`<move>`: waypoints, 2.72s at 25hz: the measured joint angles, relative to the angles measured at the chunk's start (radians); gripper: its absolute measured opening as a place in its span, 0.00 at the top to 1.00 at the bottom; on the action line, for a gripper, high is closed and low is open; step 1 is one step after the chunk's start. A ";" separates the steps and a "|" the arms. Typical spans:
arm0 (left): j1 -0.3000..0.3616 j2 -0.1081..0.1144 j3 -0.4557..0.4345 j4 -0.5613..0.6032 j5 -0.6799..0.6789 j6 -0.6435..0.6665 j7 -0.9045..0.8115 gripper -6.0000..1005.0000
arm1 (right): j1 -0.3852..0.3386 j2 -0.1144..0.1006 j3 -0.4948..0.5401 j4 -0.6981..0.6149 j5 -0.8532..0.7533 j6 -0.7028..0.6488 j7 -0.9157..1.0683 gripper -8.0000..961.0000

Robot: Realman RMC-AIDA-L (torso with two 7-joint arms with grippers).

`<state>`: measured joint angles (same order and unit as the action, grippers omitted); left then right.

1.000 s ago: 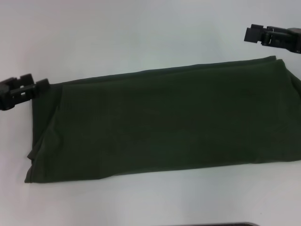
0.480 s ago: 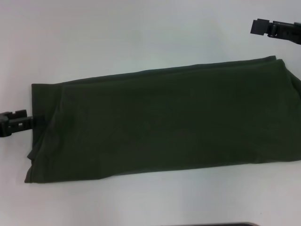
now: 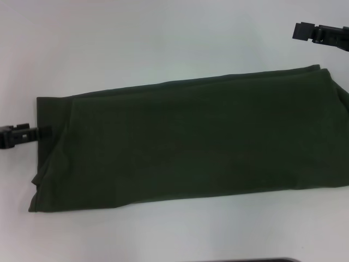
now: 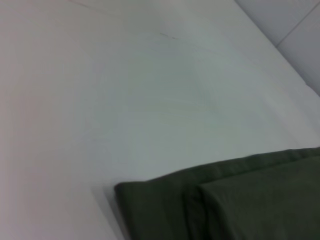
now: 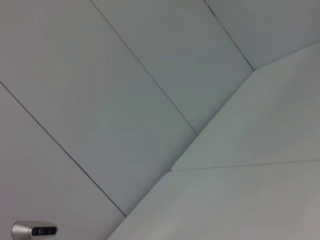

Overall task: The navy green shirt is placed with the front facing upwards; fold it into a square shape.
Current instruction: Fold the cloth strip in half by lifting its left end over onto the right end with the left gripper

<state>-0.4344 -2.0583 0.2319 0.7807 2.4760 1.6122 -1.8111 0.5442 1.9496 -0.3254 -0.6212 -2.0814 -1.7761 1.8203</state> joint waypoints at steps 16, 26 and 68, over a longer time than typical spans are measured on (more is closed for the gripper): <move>-0.087 0.006 0.148 -0.022 0.011 -0.174 -0.094 0.12 | -0.011 0.000 0.014 0.000 0.000 0.002 0.017 0.08; -0.088 0.007 0.150 -0.034 0.011 -0.221 -0.095 0.12 | -0.017 -0.003 0.030 0.000 0.000 0.002 0.017 0.08; -0.100 0.004 0.190 -0.035 0.115 -0.077 -0.097 0.18 | -0.021 -0.006 0.037 0.000 0.000 0.002 0.017 0.08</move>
<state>-0.5343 -2.0547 0.4220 0.7457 2.5905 1.5354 -1.9083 0.5233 1.9436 -0.2884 -0.6212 -2.0816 -1.7740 1.8377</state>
